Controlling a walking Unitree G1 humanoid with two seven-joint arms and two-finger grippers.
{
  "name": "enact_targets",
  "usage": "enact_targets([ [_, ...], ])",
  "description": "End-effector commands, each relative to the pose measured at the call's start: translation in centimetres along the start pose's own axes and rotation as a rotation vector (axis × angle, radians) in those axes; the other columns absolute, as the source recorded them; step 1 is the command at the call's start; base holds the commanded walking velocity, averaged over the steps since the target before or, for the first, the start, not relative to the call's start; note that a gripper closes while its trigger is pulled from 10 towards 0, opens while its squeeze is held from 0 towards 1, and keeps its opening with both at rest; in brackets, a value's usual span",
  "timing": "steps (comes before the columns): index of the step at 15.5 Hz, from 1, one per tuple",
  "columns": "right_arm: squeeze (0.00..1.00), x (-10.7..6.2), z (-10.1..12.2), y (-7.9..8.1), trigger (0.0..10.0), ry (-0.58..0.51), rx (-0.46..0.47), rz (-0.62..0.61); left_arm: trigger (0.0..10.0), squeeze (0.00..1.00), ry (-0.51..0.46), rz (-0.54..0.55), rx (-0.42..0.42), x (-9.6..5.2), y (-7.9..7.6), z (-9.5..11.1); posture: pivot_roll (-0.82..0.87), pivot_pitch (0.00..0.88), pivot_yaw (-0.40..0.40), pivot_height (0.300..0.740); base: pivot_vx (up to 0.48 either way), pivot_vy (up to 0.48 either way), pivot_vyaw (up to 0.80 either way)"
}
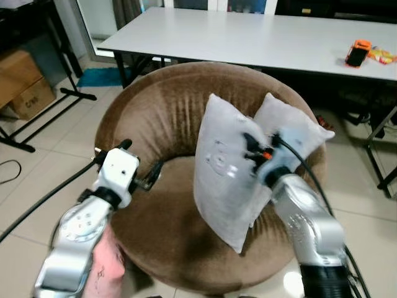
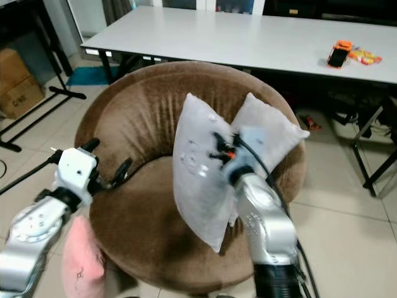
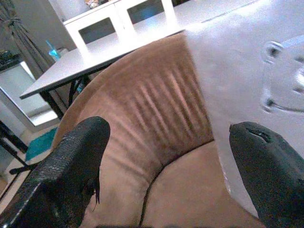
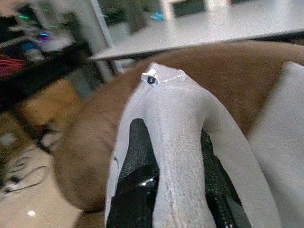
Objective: Move the pillow to the sofa from floor
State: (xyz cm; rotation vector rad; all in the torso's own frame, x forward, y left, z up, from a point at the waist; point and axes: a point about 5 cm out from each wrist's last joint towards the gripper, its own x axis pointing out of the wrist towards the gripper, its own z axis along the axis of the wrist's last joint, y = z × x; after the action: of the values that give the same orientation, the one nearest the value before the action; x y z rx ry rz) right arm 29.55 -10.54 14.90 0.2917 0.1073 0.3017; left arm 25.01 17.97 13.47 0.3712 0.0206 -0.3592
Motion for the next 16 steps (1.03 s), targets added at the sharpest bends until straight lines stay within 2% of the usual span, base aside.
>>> enact_targets([
  [1, 0.0, 0.8, 1.8, 1.9, 10.0, -0.065, 0.012, 0.101, 10.0, 0.51, 0.002, -0.04, 0.024, -0.4, 0.0, 0.1, -0.05, 0.0, 0.016, 0.74, 0.0, 0.0, 0.0],
  [2, 0.0, 1.2, 2.1, 2.4, 10.0, -0.068, 0.023, 0.122, 10.0, 0.5, 0.009, -0.061, 0.034, -0.5, 0.1, 0.1, -0.05, 0.0, 0.017, 0.74, 0.0, 0.0, 0.0],
  [4, 0.0, 3.2, 3.4, 4.5, 10.0, -0.083, 0.107, 0.218, 10.0, 0.5, 0.05, -0.151, 0.064, -1.2, 0.2, -0.3, -0.03, 0.0, 0.021, 0.74, 0.0, 0.0, 0.0],
  [6, 0.0, 3.7, 3.8, 5.1, 10.0, -0.085, 0.155, 0.246, 10.0, 0.51, 0.061, -0.176, 0.074, -1.4, 0.2, -0.5, -0.03, 0.0, 0.021, 0.74, 0.0, 0.0, 0.0],
  [7, 0.0, 4.9, 4.7, 5.3, 10.0, -0.1, 0.248, 0.261, 10.0, 0.51, 0.074, -0.202, 0.087, -1.7, 0.2, -0.6, -0.02, 0.0, 0.018, 0.74, 0.0, 0.0, 0.0],
  [8, 0.0, 5.4, 5.1, 5.2, 10.0, -0.106, 0.289, 0.256, 10.0, 0.51, 0.078, -0.209, 0.089, -1.8, 0.2, -0.6, -0.01, 0.0, 0.017, 0.74, 0.0, 0.0, 0.0],
  [9, 0.0, 6.1, 5.2, 4.3, 10.0, -0.11, 0.33, 0.219, 10.0, 0.51, 0.081, -0.215, 0.091, -1.9, 0.2, -0.6, -0.01, 0.0, 0.016, 0.74, 0.0, 0.0, 0.0],
  [10, 0.0, 6.7, 4.8, 2.4, 10.0, -0.105, 0.364, 0.138, 10.0, 0.5, 0.085, -0.223, 0.092, -2.1, 0.2, -0.6, -0.01, 0.0, 0.017, 0.74, 0.0, 0.0, 0.0],
  [13, 0.0, 6.8, 3.5, -0.7, 10.0, -0.09, 0.366, 0.012, 10.0, 0.51, 0.089, -0.238, 0.09, -2.2, 0.1, -0.6, -0.01, 0.0, 0.02, 0.74, 0.0, 0.0, 0.0],
  [14, 0.0, 6.4, 1.3, -3.4, 10.0, -0.069, 0.379, -0.084, 10.0, 0.51, 0.091, -0.274, 0.072, -2.3, -0.3, -0.7, -0.02, 0.0, 0.024, 0.74, 0.0, 0.0, 0.0],
  [16, 0.0, 5.3, -2.0, -6.1, 10.0, -0.006, 0.383, -0.195, 10.0, 0.51, 0.098, -0.334, 0.047, -2.4, -0.9, -0.8, -0.02, 0.0, 0.022, 0.74, 0.0, 0.0, 0.0],
])
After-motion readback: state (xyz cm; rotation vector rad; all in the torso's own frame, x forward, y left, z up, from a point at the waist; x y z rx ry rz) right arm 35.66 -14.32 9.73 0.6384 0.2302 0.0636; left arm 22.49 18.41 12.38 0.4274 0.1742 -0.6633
